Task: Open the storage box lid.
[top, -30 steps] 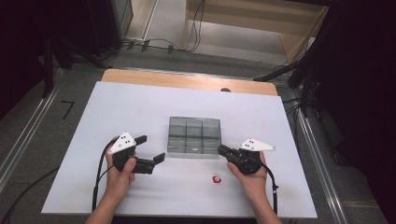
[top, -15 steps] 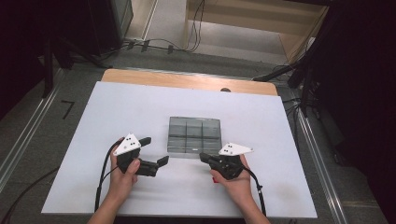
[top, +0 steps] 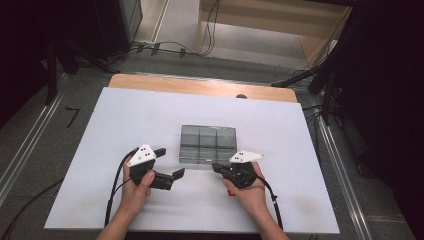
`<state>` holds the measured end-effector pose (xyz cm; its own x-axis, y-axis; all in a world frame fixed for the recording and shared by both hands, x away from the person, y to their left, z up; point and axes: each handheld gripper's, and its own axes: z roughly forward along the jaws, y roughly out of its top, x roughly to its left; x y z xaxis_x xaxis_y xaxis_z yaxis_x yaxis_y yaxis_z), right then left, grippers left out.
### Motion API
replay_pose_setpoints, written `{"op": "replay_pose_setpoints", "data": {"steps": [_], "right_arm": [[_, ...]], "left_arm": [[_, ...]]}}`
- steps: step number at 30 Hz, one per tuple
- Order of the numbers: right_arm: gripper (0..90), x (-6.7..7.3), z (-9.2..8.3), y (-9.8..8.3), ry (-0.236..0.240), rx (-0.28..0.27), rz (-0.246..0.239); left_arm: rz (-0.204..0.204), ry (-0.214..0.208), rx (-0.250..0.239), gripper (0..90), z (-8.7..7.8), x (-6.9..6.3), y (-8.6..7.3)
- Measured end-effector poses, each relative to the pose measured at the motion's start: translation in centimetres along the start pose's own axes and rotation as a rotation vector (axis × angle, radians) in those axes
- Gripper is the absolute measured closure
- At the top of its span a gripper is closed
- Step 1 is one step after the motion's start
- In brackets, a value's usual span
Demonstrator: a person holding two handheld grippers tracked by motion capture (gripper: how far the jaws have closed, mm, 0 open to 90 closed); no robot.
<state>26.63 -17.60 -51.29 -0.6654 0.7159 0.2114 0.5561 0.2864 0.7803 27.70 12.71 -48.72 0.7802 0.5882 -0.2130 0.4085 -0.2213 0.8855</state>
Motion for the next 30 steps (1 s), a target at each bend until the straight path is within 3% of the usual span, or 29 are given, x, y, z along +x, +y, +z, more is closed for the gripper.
{"op": "replay_pose_setpoints", "data": {"steps": [4,13,23,30], "right_arm": [[87.6,-0.2,0.1,0.2,-0.02,0.005,0.001],[88.0,0.0,0.9,0.6,0.003,0.03,-0.015],[88.1,0.0,0.7,0.8,0.008,0.018,-0.028],[88.1,0.1,-0.1,1.3,0.019,-0.022,-0.029]], "left_arm": [[0.0,-0.003,0.002,0.0,0.2,-0.1,0.0],[-0.006,0.001,0.007,0.0,0.3,0.0,-0.1],[-0.01,0.001,0.016,0.0,0.3,0.3,-0.1],[-0.015,0.002,0.029,0.0,0.4,0.3,-0.2]]}}
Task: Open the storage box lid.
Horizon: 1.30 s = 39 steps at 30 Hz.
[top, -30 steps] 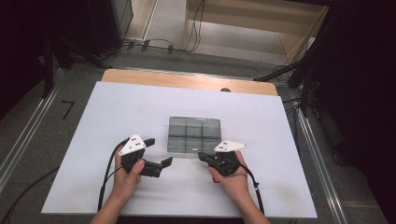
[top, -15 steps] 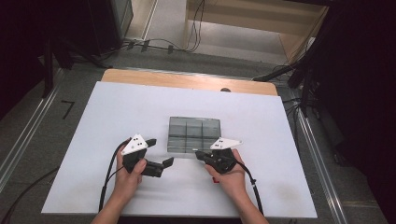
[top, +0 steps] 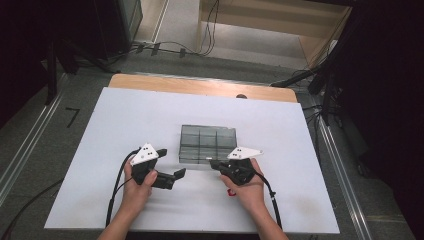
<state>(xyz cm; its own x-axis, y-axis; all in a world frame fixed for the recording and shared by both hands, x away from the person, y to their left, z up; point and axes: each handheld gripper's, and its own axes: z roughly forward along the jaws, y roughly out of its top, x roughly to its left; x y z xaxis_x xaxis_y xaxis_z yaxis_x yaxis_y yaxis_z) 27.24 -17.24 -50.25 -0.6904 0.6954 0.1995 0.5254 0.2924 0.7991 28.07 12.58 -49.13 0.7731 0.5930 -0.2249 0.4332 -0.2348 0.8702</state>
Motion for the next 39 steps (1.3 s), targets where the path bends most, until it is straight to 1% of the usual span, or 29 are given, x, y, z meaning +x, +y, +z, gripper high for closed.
{"op": "replay_pose_setpoints", "data": {"steps": [3,4,6,7,8,9,10,11,12,13,14,15,16,17,19,21,22,23,24,25,26,27,28,31,32,35,37,39], "right_arm": [[88.1,0.0,-0.1,0.2,0.001,-0.011,-0.004],[88.1,0.1,-0.2,0.2,0.003,-0.015,-0.001],[88.1,0.1,-0.4,0.4,0.002,-0.025,-0.003],[88.1,0.1,-0.4,0.4,0.002,-0.025,-0.003],[88.1,0.1,-0.4,0.6,0.002,-0.032,-0.002],[88.1,0.2,-0.5,0.6,0.002,-0.034,-0.004],[88.1,0.2,-0.5,0.6,0.002,-0.034,-0.004],[88.1,0.1,-0.5,0.7,0.002,-0.038,-0.006],[88.1,0.1,-0.5,0.7,0.002,-0.038,-0.006],[88.0,0.2,-0.5,0.7,0.001,-0.04,-0.005],[88.1,0.1,-0.5,0.8,0.0,-0.042,-0.006],[88.1,0.1,-0.5,0.8,0.0,-0.042,-0.006],[88.1,0.2,-0.5,0.9,0.002,-0.047,-0.007],[88.1,0.2,-0.5,0.9,0.002,-0.047,-0.007],[88.1,0.2,-0.5,1.0,0.002,-0.053,-0.005],[88.1,0.2,-0.5,1.0,0.002,-0.056,-0.006],[88.1,0.2,-0.5,1.1,0.0,-0.057,-0.009],[88.0,0.2,-0.5,1.1,0.0,-0.057,-0.009],[88.0,0.2,-0.5,1.1,0.0,-0.057,-0.009],[88.0,0.1,-0.5,1.2,0.001,-0.056,-0.014],[88.0,0.1,-0.5,1.2,0.001,-0.052,-0.019],[88.1,0.1,-0.5,1.3,0.0,-0.051,-0.018],[88.1,0.1,-0.5,1.3,0.0,-0.051,-0.018],[88.1,0.0,-0.4,1.3,0.001,-0.052,-0.018],[88.1,0.0,-0.3,1.3,0.0,-0.048,-0.021],[88.0,-0.1,-0.2,1.5,0.002,-0.046,-0.019],[88.1,-0.2,-0.4,1.8,-0.003,-0.046,-0.024],[88.0,-0.2,-0.5,1.9,-0.007,-0.045,-0.025]], "left_arm": [[-0.006,-0.001,-0.002,0.2,0.1,0.0,0.0],[-0.01,0.006,-0.004,0.2,0.1,-0.1,0.0],[-0.015,0.041,0.003,5.7,0.2,-0.1,0.0],[-0.022,0.053,0.009,5.7,0.3,0.0,0.0],[-0.028,0.066,0.014,13.7,0.4,0.0,0.0],[-0.033,0.081,0.02,18.2,0.4,0.0,0.0],[-0.035,0.089,0.02,18.2,0.5,0.0,-0.1],[-0.034,0.094,0.018,26.7,0.5,0.0,-0.1],[-0.03,0.109,0.008,26.7,0.4,-0.1,-0.1],[-0.023,0.119,-0.001,38.3,0.3,-0.1,-0.1],[-0.024,0.107,-0.008,42.4,0.3,0.0,-0.1],[-0.026,0.097,-0.012,42.4,0.2,0.0,-0.1],[-0.024,0.088,-0.015,51.3,0.2,0.0,-0.1],[-0.024,0.08,-0.015,51.3,0.1,0.0,-0.1],[-0.029,0.068,-0.021,58.8,0.2,0.1,-0.1],[-0.031,0.065,-0.02,65.0,0.2,0.2,0.1],[-0.033,0.063,-0.026,71.5,0.3,0.2,0.2],[-0.043,0.054,-0.026,74.6,0.3,0.2,0.3],[-0.062,0.041,-0.033,74.6,0.4,0.3,0.4],[-0.067,0.031,-0.035,77.1,0.5,0.3,0.5],[-0.062,0.03,-0.032,81.2,0.6,0.2,0.6],[-0.055,0.035,-0.031,83.1,0.7,0.1,0.7],[-0.05,0.034,-0.026,83.1,0.9,0.1,0.9],[-0.044,0.02,-0.018,87.4,1.3,0.2,1.1],[-0.043,0.022,-0.014,88.5,1.5,0.2,1.2],[-0.045,0.019,-0.012,89.3,1.9,0.3,1.4],[-0.052,0.013,-0.021,89.4,2.0,0.3,1.6],[-0.042,0.011,-0.026,89.4,2.1,0.2,1.9]]}}
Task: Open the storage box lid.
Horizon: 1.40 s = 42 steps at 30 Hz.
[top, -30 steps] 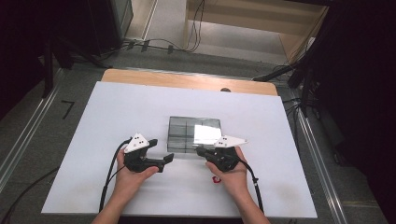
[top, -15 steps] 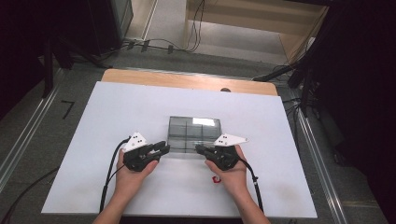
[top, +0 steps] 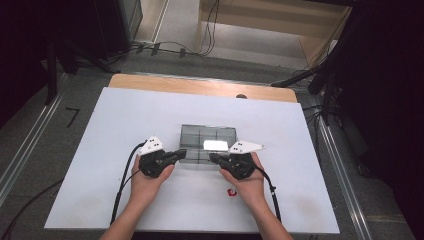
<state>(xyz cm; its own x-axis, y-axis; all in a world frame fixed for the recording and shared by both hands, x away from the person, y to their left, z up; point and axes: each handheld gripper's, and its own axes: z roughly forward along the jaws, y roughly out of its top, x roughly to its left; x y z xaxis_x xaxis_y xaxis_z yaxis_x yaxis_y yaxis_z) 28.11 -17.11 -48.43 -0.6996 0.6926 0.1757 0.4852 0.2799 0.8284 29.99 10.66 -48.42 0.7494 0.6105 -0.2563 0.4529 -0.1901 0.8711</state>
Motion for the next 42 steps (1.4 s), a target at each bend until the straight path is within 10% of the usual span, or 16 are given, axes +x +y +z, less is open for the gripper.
{"op": "replay_pose_setpoints", "data": {"steps": [13,18,27,42], "right_arm": [[74.7,-0.6,-2.8,0.8,0.083,-0.051,-0.016],[35.7,-1.1,-4.8,0.7,0.12,-0.099,-0.051],[0.0,-2.9,-7.0,0.4,0.122,-0.145,-0.022],[0.0,-6.1,-7.2,0.7,0.025,-0.165,0.074]], "left_arm": [[0.017,0.006,-0.027,89.6,0.2,0.1,2.0],[0.02,0.011,-0.04,89.6,0.2,0.2,2.7],[0.019,0.015,-0.056,89.6,0.4,0.6,3.8],[0.033,0.035,-0.057,89.6,1.1,1.0,4.6]]}}
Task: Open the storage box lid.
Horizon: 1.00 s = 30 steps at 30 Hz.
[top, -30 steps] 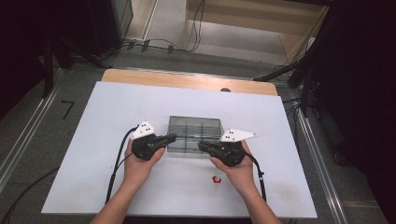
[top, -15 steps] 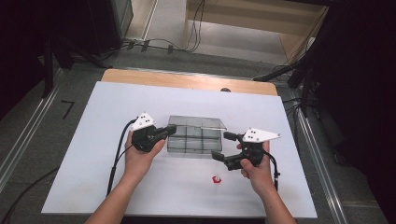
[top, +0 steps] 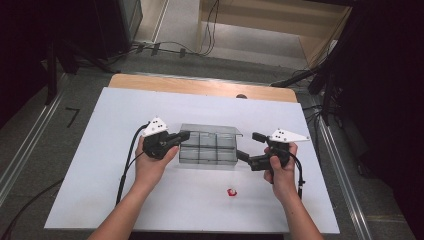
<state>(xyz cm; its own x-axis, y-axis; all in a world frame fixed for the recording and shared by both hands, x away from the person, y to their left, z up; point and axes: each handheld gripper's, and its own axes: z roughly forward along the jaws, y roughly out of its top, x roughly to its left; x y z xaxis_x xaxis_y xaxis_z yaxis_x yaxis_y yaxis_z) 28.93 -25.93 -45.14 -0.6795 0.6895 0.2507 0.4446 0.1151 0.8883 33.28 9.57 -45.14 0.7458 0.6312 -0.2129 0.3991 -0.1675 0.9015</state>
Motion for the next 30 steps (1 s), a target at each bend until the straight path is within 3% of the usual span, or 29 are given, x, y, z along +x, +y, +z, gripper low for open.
{"op": "replay_pose_setpoints", "data": {"steps": [5,14,23,30], "right_arm": [[0.0,-0.7,0.5,0.1,0.001,-0.01,-0.004],[8.1,-1.8,1.9,0.8,-0.071,-0.021,0.015],[20.9,-1.6,3.6,2.2,-0.197,-0.005,-0.009],[32.5,-2.0,4.2,3.5,-0.18,-0.032,-0.007]], "left_arm": [[0.004,0.008,-0.012,89.6,0.0,0.3,0.4],[0.004,0.024,-0.036,89.6,0.1,0.6,1.4],[0.013,0.032,-0.054,89.5,0.1,1.0,2.1],[0.015,0.037,-0.064,89.4,-0.1,1.4,2.7]]}}
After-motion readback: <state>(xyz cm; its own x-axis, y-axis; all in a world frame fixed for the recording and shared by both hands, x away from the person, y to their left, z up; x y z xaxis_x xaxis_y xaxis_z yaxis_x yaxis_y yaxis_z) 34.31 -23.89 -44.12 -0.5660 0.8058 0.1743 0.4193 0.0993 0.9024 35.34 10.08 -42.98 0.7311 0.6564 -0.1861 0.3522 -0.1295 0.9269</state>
